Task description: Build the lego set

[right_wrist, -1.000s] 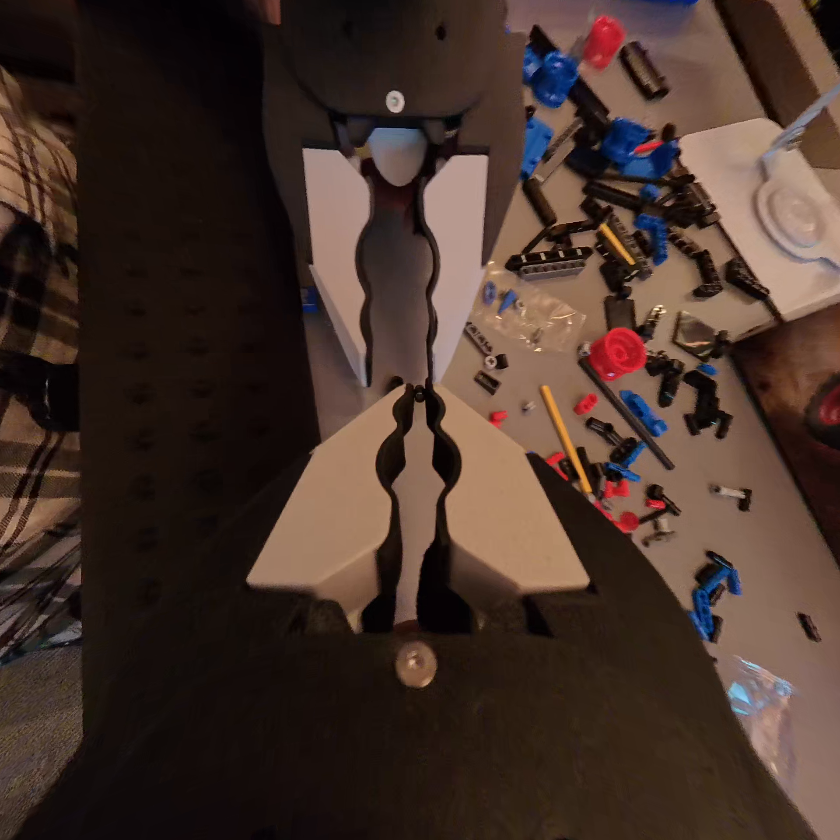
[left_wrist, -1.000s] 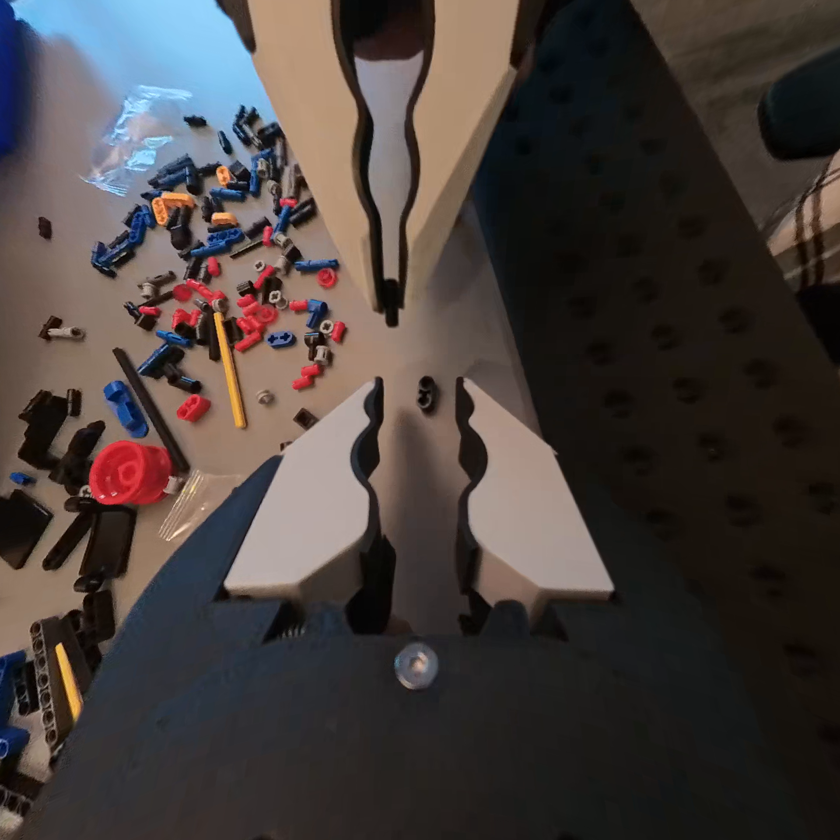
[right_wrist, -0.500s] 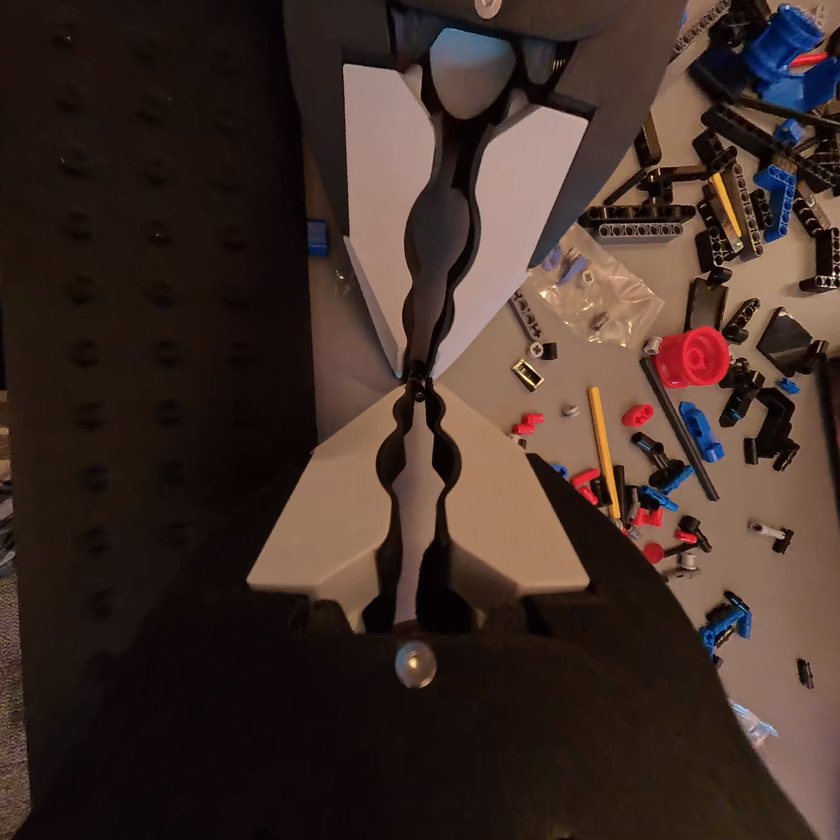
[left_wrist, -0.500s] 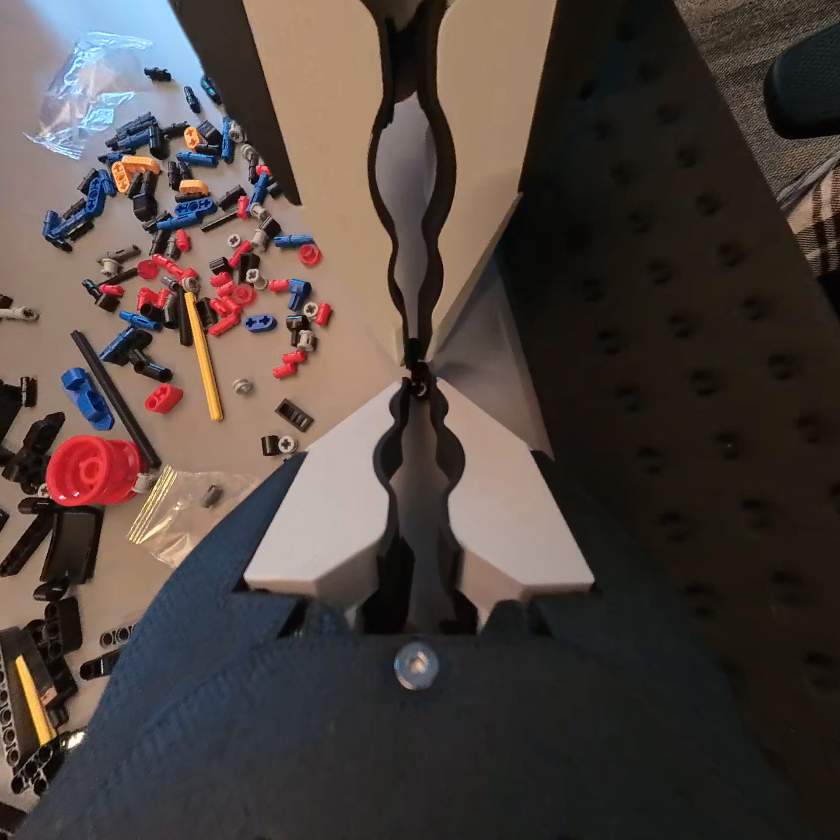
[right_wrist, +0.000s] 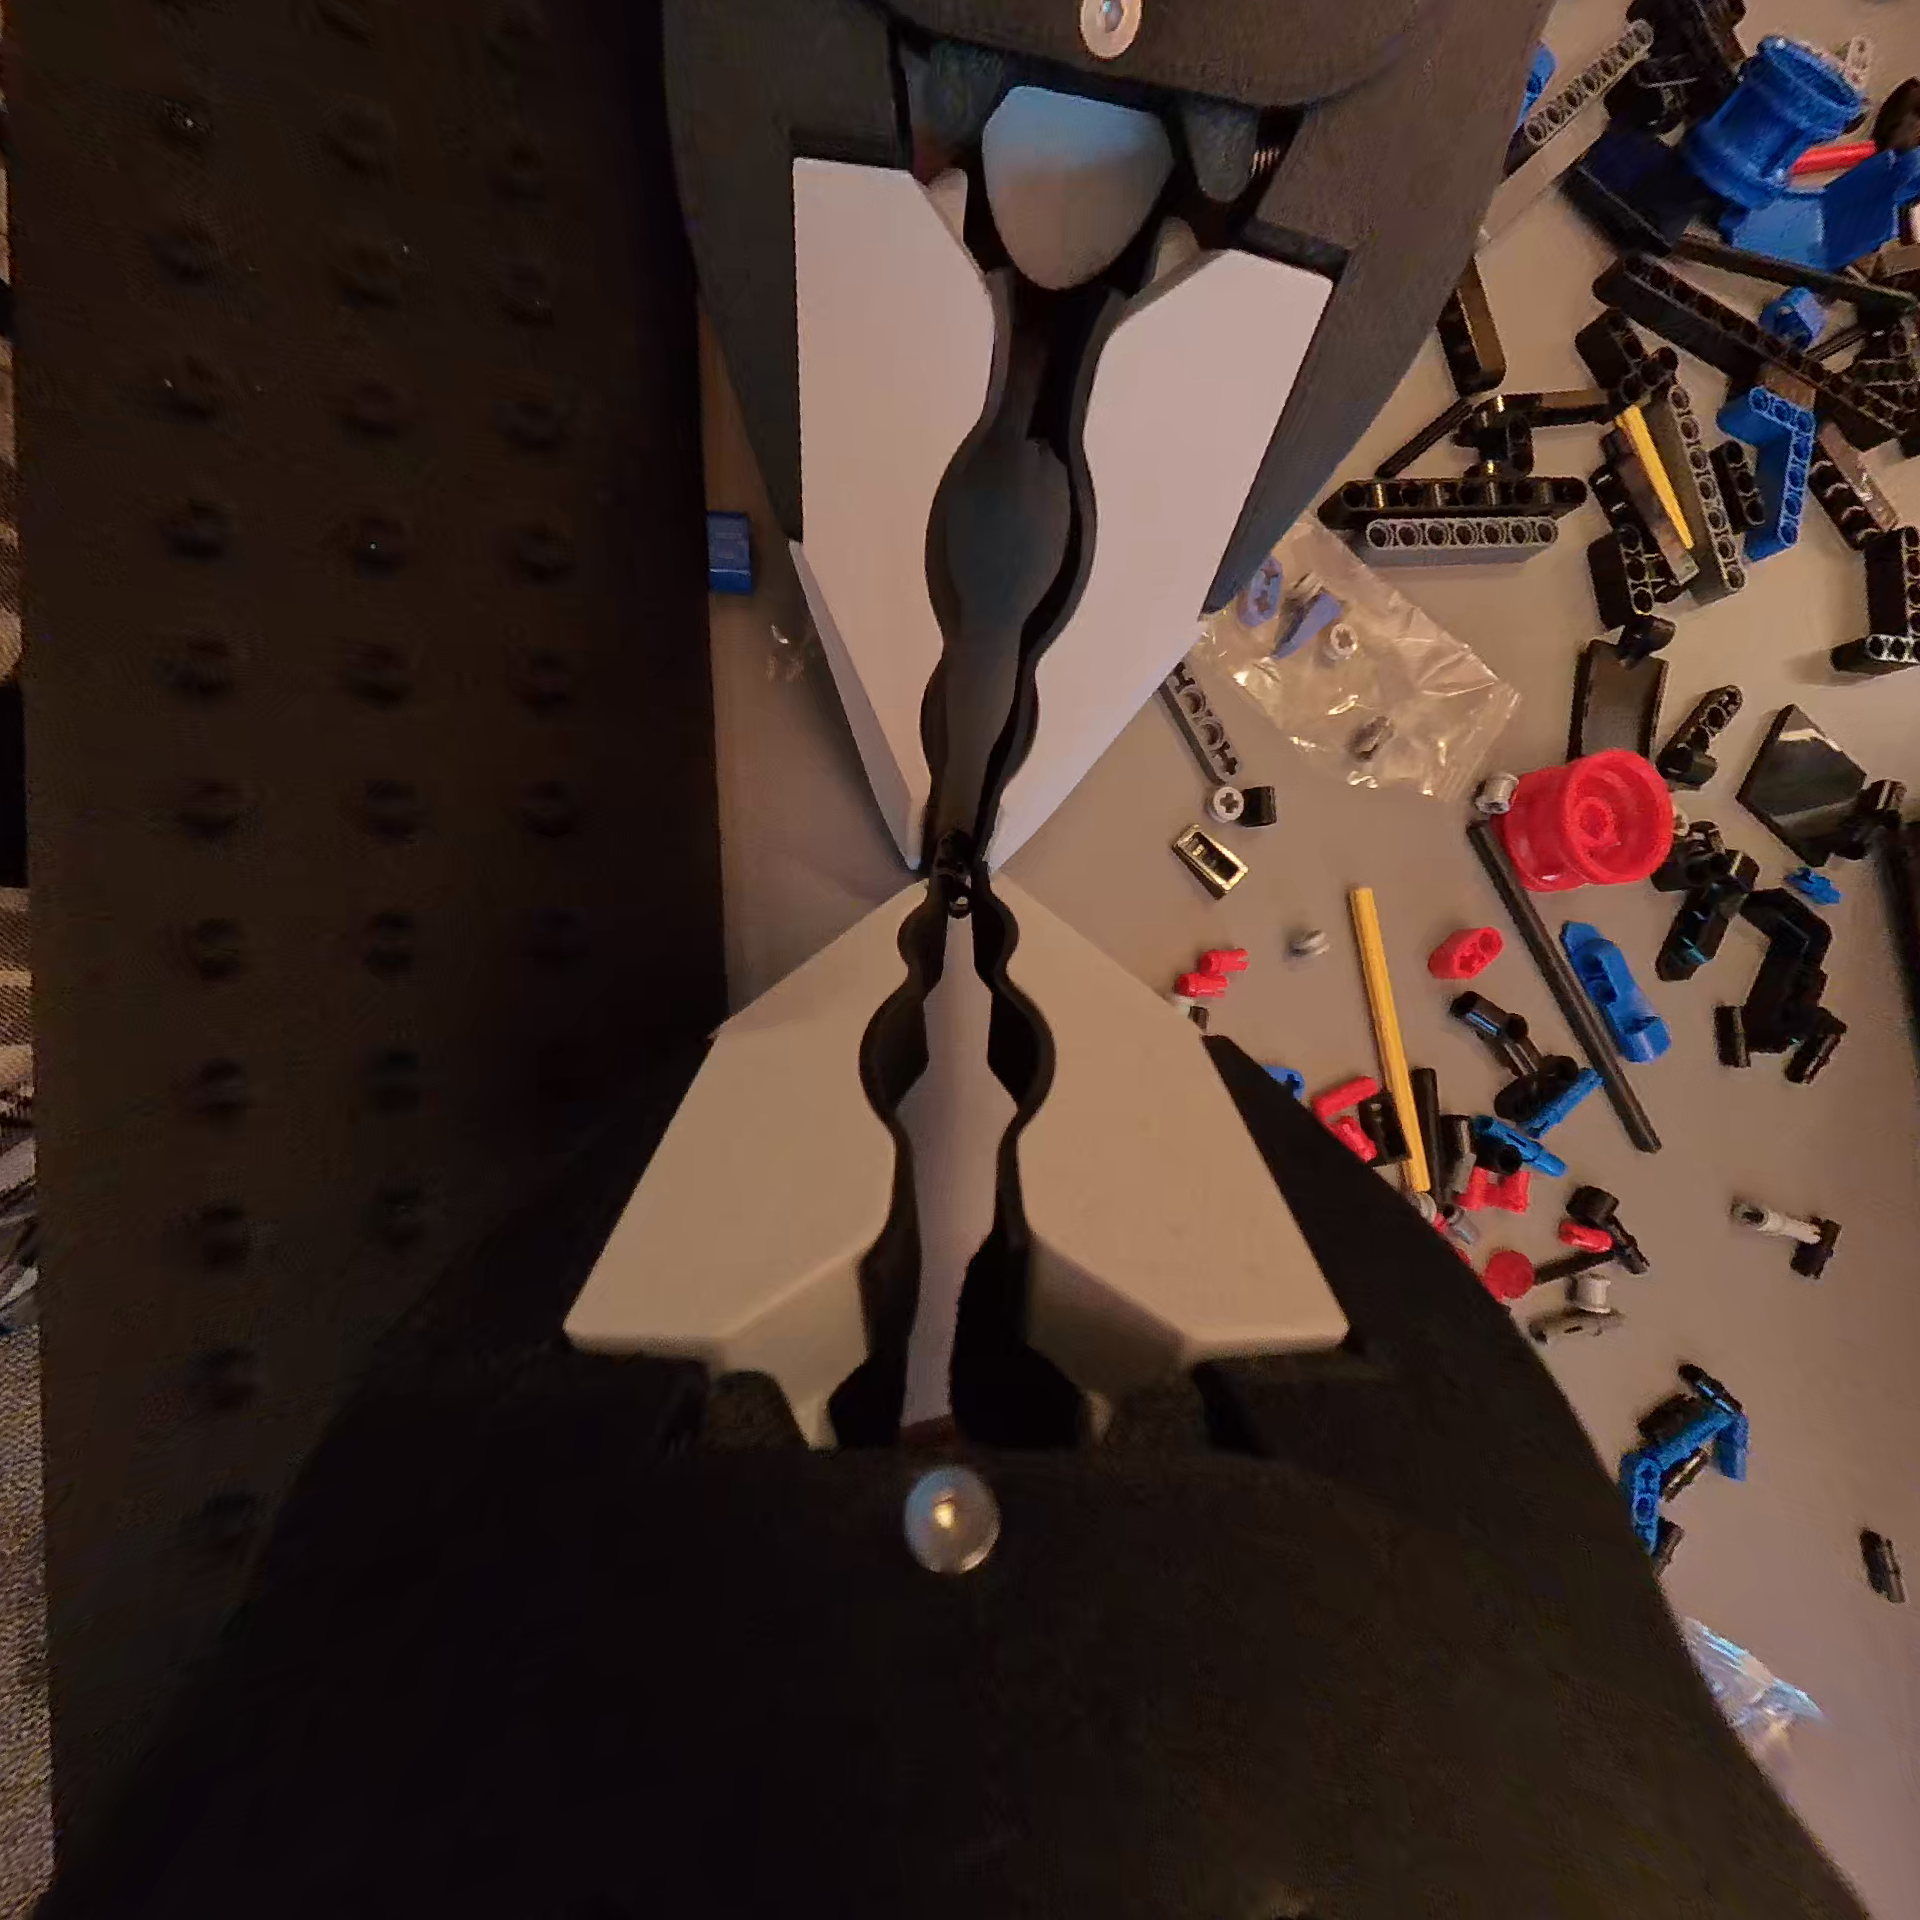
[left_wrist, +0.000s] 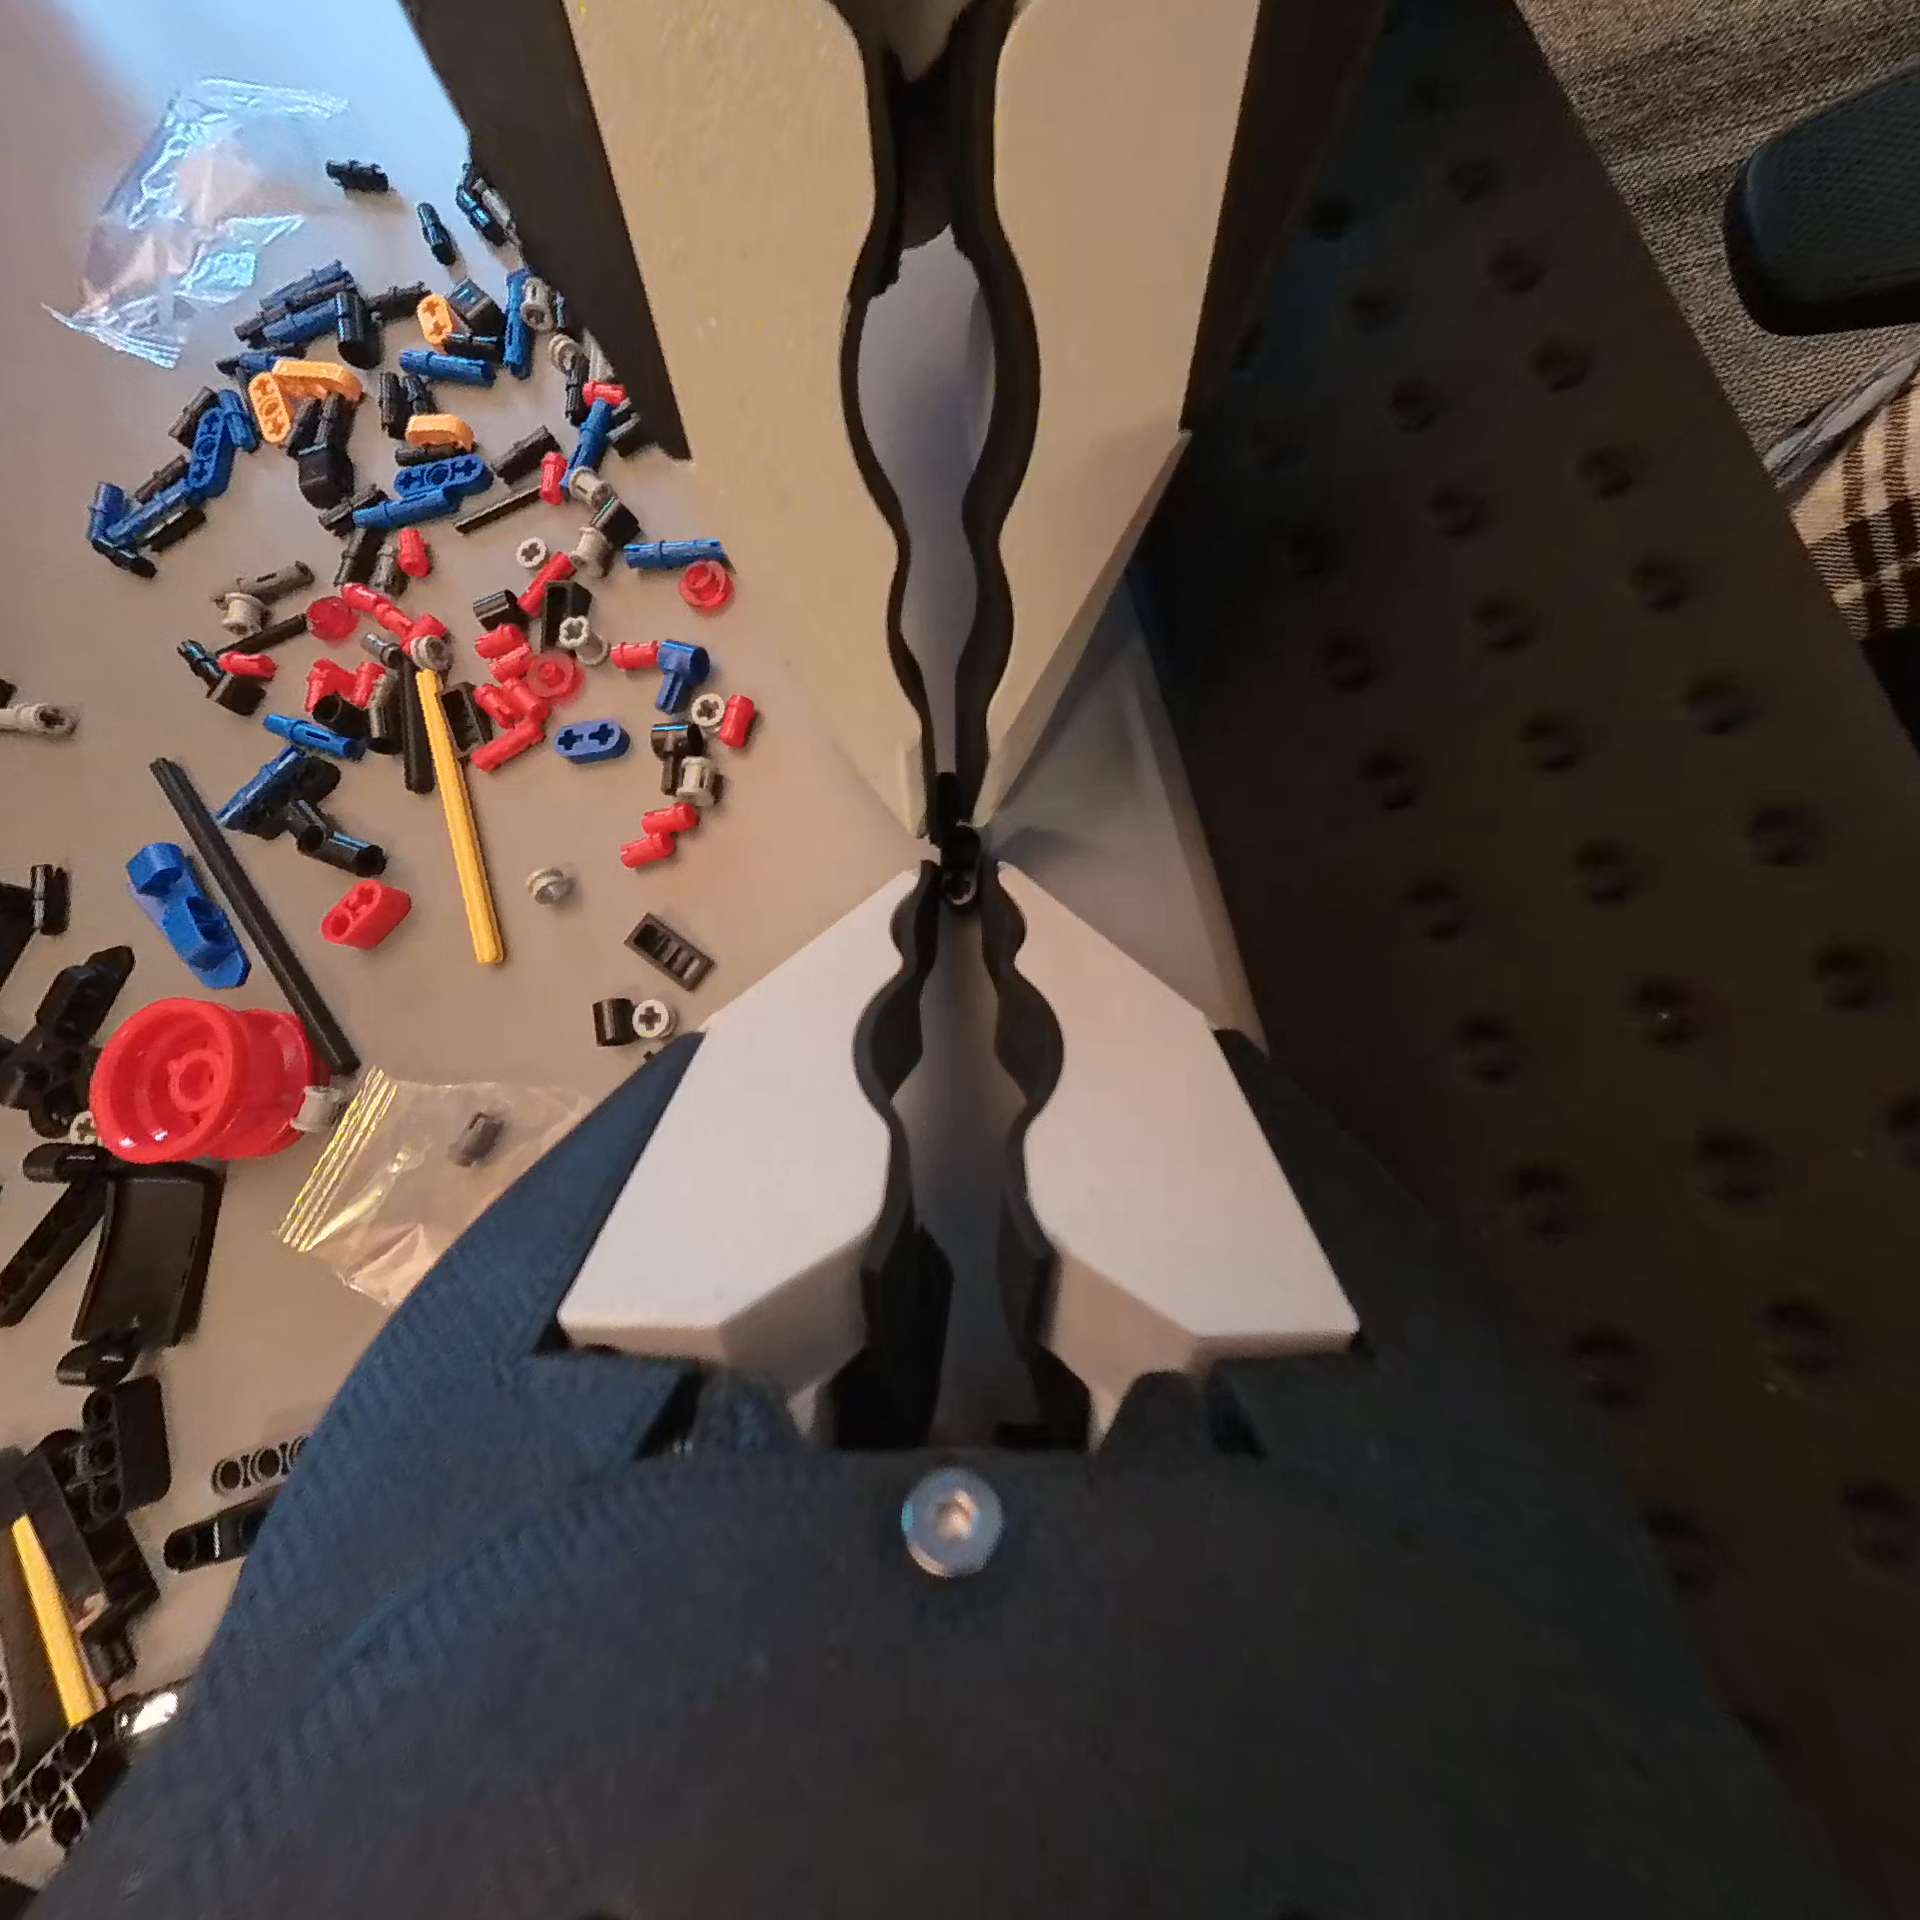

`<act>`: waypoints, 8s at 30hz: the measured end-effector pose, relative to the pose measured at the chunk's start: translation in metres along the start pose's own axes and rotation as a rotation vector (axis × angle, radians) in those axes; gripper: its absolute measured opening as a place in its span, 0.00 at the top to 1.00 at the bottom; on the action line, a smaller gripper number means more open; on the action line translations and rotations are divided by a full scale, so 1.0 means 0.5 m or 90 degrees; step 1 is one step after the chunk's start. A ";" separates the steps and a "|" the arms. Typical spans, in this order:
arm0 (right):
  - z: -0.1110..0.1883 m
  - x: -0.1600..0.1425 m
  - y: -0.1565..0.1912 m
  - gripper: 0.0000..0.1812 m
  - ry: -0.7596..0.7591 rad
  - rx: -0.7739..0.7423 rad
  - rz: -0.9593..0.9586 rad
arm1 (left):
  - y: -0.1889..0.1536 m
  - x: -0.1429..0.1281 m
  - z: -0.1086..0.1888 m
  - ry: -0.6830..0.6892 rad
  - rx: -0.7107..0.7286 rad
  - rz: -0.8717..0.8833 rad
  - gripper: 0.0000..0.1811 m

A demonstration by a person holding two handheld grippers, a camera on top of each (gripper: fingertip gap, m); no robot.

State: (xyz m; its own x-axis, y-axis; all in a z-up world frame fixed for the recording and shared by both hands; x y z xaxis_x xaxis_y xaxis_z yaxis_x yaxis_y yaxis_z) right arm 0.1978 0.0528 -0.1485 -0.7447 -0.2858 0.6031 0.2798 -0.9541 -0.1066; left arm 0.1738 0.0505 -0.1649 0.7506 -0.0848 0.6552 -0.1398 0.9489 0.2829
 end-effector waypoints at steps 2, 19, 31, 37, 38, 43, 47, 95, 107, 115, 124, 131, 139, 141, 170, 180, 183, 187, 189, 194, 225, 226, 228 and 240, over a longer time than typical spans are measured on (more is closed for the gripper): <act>0.003 0.005 0.002 0.98 -0.011 0.003 -0.001 | 0.000 0.000 0.000 -0.001 0.000 0.001 0.96; -0.003 0.001 0.007 0.98 0.054 0.049 0.027 | 0.000 0.001 -0.002 -0.004 -0.004 -0.004 0.96; -0.015 -0.001 0.001 0.98 0.079 0.144 -0.030 | -0.001 0.000 -0.003 -0.008 -0.016 0.005 0.96; 0.006 0.006 -0.002 0.98 0.017 0.099 -0.046 | 0.000 0.000 -0.004 -0.016 -0.019 0.014 0.96; 0.005 0.006 0.000 0.99 0.017 0.089 -0.040 | 0.000 0.000 -0.004 -0.018 -0.021 0.016 0.96; 0.003 0.006 0.005 1.00 0.038 0.067 -0.016 | 0.001 0.000 -0.005 -0.017 -0.021 0.016 0.96; 0.000 0.006 0.000 1.00 0.055 0.076 -0.022 | 0.002 0.000 -0.006 -0.017 -0.020 0.016 0.96; 0.047 0.226 -0.100 0.99 -0.377 0.146 -0.273 | 0.096 0.002 0.232 -0.153 0.152 0.124 0.96; 0.072 0.302 -0.139 0.98 -0.579 0.238 -0.458 | 0.123 -0.007 0.336 -0.111 0.483 0.060 0.84; 0.064 0.327 -0.119 0.99 -0.652 0.268 -0.532 | 0.106 0.006 0.336 -0.012 0.616 0.003 0.91; 0.028 0.326 -0.099 0.87 -0.556 0.226 -0.476 | 0.064 -0.037 0.344 -0.002 0.567 0.052 0.93; -0.024 0.321 -0.251 0.91 -0.244 -0.050 -0.119 | 0.036 -0.093 0.364 -0.021 0.559 0.114 0.92; -0.210 0.303 -0.358 0.95 0.072 -0.025 0.207 | 0.045 -0.115 0.360 -0.044 0.546 0.156 0.92; -0.245 0.299 -0.363 0.95 0.104 0.008 0.231 | 0.045 -0.115 0.361 -0.045 0.548 0.155 0.92; 0.039 0.523 -0.608 0.97 0.082 0.013 0.021 | 0.046 -0.116 0.361 -0.071 0.533 0.168 0.92; -0.008 0.519 -0.710 0.97 0.238 -0.011 0.105 | 0.046 -0.121 0.356 -0.074 0.524 0.176 0.92; -0.022 0.500 -0.724 0.97 0.276 -0.018 0.116 | 0.045 -0.121 0.352 -0.073 0.519 0.175 0.92; -0.025 0.497 -0.728 0.97 0.267 -0.006 0.113 | 0.045 -0.122 0.350 -0.072 0.515 0.176 0.92; -0.025 0.497 -0.728 0.97 0.263 -0.006 0.111 | 0.046 -0.120 0.348 -0.074 0.513 0.176 0.92; -0.030 0.502 -0.722 0.97 0.256 0.000 0.107 | 0.046 -0.121 0.340 -0.066 0.505 0.173 0.92; 0.149 0.392 -0.374 0.97 0.066 0.046 0.097 | 0.031 -0.092 0.322 -0.069 0.475 0.139 0.92; 0.144 0.367 -0.343 0.97 0.061 0.055 0.085 | 0.026 -0.086 0.313 -0.067 0.460 0.131 0.92; 0.129 0.321 -0.278 0.96 0.047 0.083 0.054 | 0.012 -0.076 0.285 -0.045 0.422 0.106 0.92; 0.001 0.111 -0.063 0.96 -0.019 0.264 -0.217 | -0.062 -0.084 0.135 0.104 0.221 0.033 0.91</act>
State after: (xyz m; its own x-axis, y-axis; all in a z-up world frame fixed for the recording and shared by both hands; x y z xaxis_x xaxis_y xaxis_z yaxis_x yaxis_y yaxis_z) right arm 0.1481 0.0670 -0.1111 -0.8194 0.0426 0.5716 0.2450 -0.8755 0.4164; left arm 0.1030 0.0041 -0.1539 0.8264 0.0363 0.5620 -0.3690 0.7887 0.4917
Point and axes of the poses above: each gripper's, where its closed fingertips meet, z back along the fingers, x out of its top, y = z × x across the jaws, the point moved 2 cm from there along z, back along the fingers, and after that the axes turned 11 degrees about -z, right-handed, at the moved point
